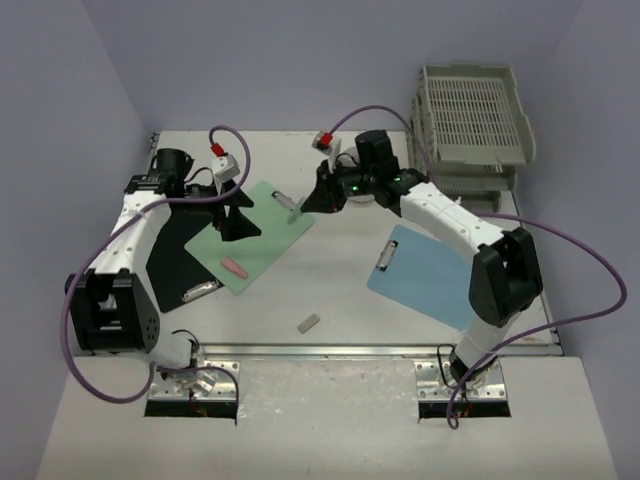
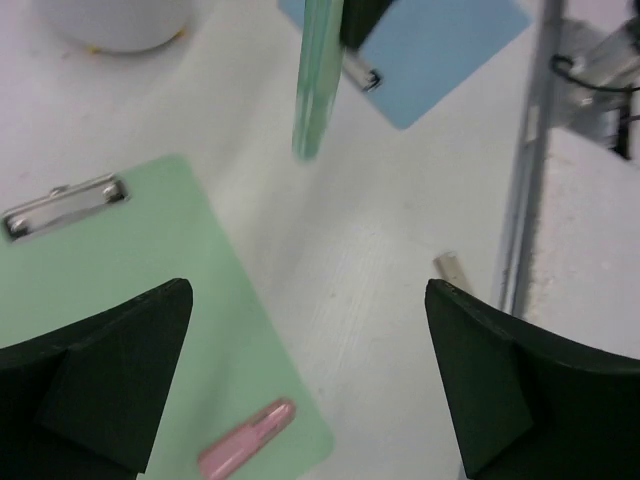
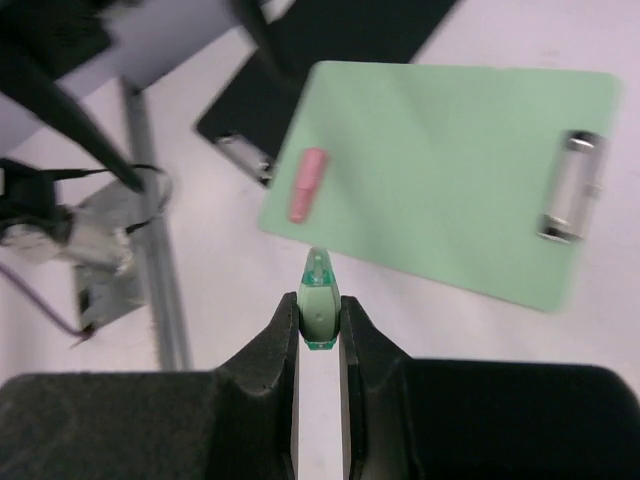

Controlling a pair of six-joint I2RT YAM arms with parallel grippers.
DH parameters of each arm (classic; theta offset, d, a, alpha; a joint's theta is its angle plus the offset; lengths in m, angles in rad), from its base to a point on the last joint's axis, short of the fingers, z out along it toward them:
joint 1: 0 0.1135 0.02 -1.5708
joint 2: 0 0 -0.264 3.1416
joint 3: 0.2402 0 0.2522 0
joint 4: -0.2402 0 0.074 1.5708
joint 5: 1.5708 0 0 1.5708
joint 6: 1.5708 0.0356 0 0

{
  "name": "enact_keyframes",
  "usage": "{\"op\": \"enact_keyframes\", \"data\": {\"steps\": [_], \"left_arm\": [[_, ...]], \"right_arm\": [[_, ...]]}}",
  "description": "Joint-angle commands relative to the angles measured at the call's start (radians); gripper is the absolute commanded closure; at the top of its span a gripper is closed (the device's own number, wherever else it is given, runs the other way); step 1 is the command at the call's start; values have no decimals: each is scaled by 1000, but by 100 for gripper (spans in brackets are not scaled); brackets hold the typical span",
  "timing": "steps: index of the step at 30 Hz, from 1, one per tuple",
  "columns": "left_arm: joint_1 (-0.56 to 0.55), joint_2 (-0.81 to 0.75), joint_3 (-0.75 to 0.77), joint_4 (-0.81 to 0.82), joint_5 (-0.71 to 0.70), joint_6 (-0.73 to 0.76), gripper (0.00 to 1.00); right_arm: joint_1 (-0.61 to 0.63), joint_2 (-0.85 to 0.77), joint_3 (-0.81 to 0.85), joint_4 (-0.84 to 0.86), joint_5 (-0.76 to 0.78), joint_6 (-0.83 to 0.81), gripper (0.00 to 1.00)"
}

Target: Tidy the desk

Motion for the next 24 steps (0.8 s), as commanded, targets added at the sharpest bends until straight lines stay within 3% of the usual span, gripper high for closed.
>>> {"op": "enact_keyframes", "data": {"steps": [1,5,9,13,17,19,24], "left_arm": [[-62,-205,-63,455,-504,-337,0],[-81,-195,-29,444,-536,-426,0],[-80,-222,-96,587,-689,-643,0],[-80,-230,-113,596,-820,-709,0],[-72,-218,-117,557,-828,-565,0],[-64,-216,-130,502,-716,-468,0],[-38,-228,-180,463,-651,-382,0]], "right_arm": [[-139,-112,-85,-38,191,-138,100],[-243,-116,-124,1,322,-193,100],[-300,-70,-97,33,410,-155,100],[-311,-15,-68,79,433,-97,100],[-311,42,-36,124,474,-80,100],[-311,74,-15,150,486,-80,100],[-311,116,32,164,484,-44,100]]}}
